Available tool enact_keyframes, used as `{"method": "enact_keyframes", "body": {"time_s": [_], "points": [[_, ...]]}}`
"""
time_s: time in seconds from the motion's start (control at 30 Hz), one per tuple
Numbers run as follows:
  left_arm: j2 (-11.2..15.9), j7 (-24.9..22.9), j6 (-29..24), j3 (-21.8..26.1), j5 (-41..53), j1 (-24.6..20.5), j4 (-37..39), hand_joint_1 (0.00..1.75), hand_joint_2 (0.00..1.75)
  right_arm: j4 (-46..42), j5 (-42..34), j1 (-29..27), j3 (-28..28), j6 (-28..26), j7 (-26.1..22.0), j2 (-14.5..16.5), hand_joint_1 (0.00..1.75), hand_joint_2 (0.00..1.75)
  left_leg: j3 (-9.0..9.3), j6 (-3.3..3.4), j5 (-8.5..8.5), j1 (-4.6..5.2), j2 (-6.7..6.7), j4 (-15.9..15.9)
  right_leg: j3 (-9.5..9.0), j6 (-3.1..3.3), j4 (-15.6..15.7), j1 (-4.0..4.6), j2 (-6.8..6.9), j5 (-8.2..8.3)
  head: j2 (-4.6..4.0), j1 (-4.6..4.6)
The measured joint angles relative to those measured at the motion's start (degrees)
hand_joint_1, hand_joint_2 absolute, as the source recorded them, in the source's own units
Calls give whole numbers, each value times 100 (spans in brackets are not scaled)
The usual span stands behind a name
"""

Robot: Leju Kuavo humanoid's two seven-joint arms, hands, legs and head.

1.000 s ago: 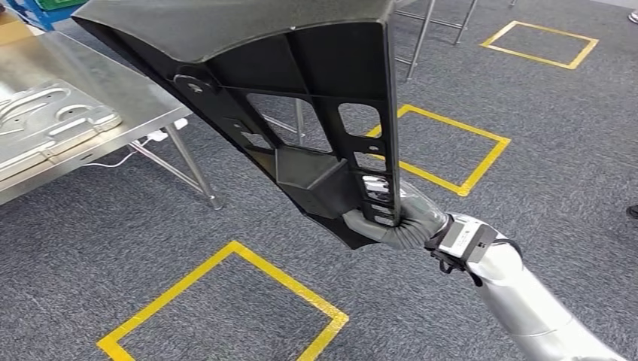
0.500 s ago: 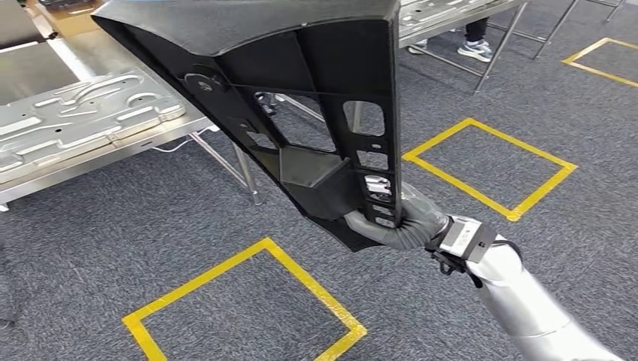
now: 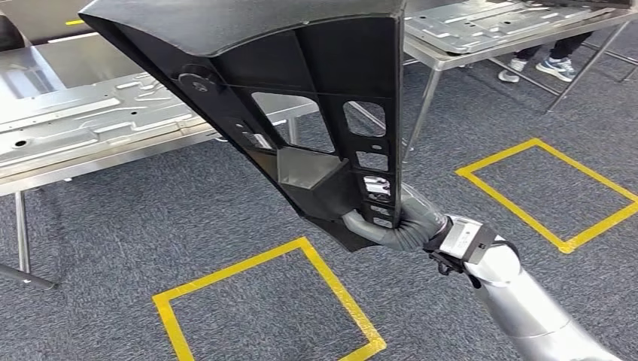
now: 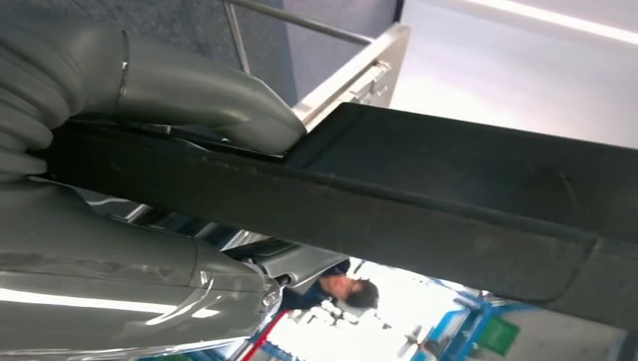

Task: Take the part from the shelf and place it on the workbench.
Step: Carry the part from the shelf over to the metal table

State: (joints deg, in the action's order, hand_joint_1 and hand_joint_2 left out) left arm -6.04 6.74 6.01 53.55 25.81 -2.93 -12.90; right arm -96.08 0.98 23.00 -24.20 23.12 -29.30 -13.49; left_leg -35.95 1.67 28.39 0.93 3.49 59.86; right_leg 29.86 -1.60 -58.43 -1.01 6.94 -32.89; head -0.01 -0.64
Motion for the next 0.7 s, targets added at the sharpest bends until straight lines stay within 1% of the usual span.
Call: {"method": "enact_keyframes", "body": {"time_s": [0.03,0.07,0.1,0.13,0.17,0.2,0.23,0.27,0.3,0.33,0.37,0.4,0.43,0.47,0.5,0.53,0.57,0.6,0.63,0.67,0.7], "points": [[3,-5,-5,2,2,10,0,0,0,-16,2,6,-1,-1,2,6,175,175,23,21,-3,-13,-65,-29,-31,-28,-5,-7,-22,-35,-1,1],[8,-9,-9,7,3,12,0,0,0,-37,1,14,-1,-1,3,12,175,175,53,46,-9,-33,-127,-61,-26,-47,-85,-16,-121,-109,-1,3],[13,-12,-12,15,2,6,0,0,0,-54,1,21,2,-2,4,15,175,175,85,69,-14,-56,-189,-91,43,-58,-279,-23,-276,-231,-1,7],[16,-14,-13,25,1,-4,0,0,0,-63,1,21,3,-2,13,14,175,175,103,87,-14,-71,-252,-105,191,-56,-596,-30,-461,-390,-1,10],[19,-15,-8,33,1,-19,0,0,0,-67,1,11,3,-2,22,13,175,175,109,100,-10,-74,-323,-106,403,-54,-986,-28,-579,-551,-1,12],[19,-15,-2,39,3,-29,0,0,0,-67,2,-4,2,-2,31,11,175,175,112,107,-5,-74,-401,-104,620,-54,-1342,-24,-636,-656,0,13],[19,-16,6,42,6,-32,0,0,0,-66,2,-18,-1,-1,39,9,175,175,117,109,0,-72,-483,-102,778,-57,-1552,-20,-657,-663,-1,13],[19,-16,15,44,9,-30,0,0,0,-66,-1,-24,-3,-1,40,9,175,175,128,108,7,-72,-566,-99,836,-62,-1542,-17,-669,-545,-1,13],[19,-16,23,47,13,-26,0,0,0,-66,-5,-23,-3,0,40,9,175,175,145,103,16,-73,-648,-94,781,-66,-1300,-17,-690,-323,-1,13],[18,-16,30,49,15,-24,0,0,0,-66,-9,-17,-3,1,40,9,175,175,162,91,31,-75,-725,-87,650,-66,-906,-21,-755,-59,0,14],[17,-16,34,52,16,-25,0,0,0,-64,-14,-12,-4,2,39,9,175,175,166,74,44,-74,-799,-73,515,-60,-540,-31,-885,136,-1,12],[17,-18,36,56,17,-31,0,0,0,-64,-19,-10,-4,3,39,9,175,175,155,55,54,-80,-867,-59,410,-48,-263,-37,-1000,247,0,11],[16,-20,36,61,16,-32,0,0,0,-63,-21,-8,-4,4,39,9,175,175,134,29,57,-91,-929,-51,356,-31,-117,-35,-1091,276,0,8],[16,-22,36,68,16,-28,0,0,0,-63,-26,-7,-5,5,39,10,175,175,113,-1,52,-104,-989,-52,339,-9,-89,-29,-1125,250,0,6],[17,-26,35,76,16,-17,0,0,0,-65,-32,-3,-5,5,39,15,175,175,100,-31,46,-116,-1048,-60,326,16,-64,-26,-1078,246,1,6],[25,-28,35,83,18,-3,0,0,0,-66,-37,5,-7,5,39,22,175,175,96,-60,54,-116,-1060,-58,312,45,-49,-32,-1016,250,1,5],[28,-30,38,88,20,2,0,0,0,-67,-44,11,-8,4,38,32,175,175,69,-90,101,-108,-986,2,292,81,-33,-47,-948,250,1,2],[32,-31,41,90,23,-6,0,0,0,-68,-52,14,-8,2,37,40,175,175,-8,-121,201,-101,-852,168,269,116,-17,-62,-867,248,1,-2],[35,-31,44,92,26,-18,0,0,0,-68,-58,12,-7,0,36,44,175,175,-145,-155,353,-104,-680,456,248,145,-10,-66,-778,235,0,-6],[32,-31,48,93,30,-31,0,0,0,-67,-66,5,-7,-2,34,45,175,175,-335,-191,524,-113,-532,834,230,166,-9,-63,-695,216,0,-10],[32,-31,49,95,34,-37,0,0,0,-64,-72,-4,-7,-3,34,45,175,175,-534,-218,665,-129,-454,1219,214,174,-10,-59,-610,197,0,-9]]}}
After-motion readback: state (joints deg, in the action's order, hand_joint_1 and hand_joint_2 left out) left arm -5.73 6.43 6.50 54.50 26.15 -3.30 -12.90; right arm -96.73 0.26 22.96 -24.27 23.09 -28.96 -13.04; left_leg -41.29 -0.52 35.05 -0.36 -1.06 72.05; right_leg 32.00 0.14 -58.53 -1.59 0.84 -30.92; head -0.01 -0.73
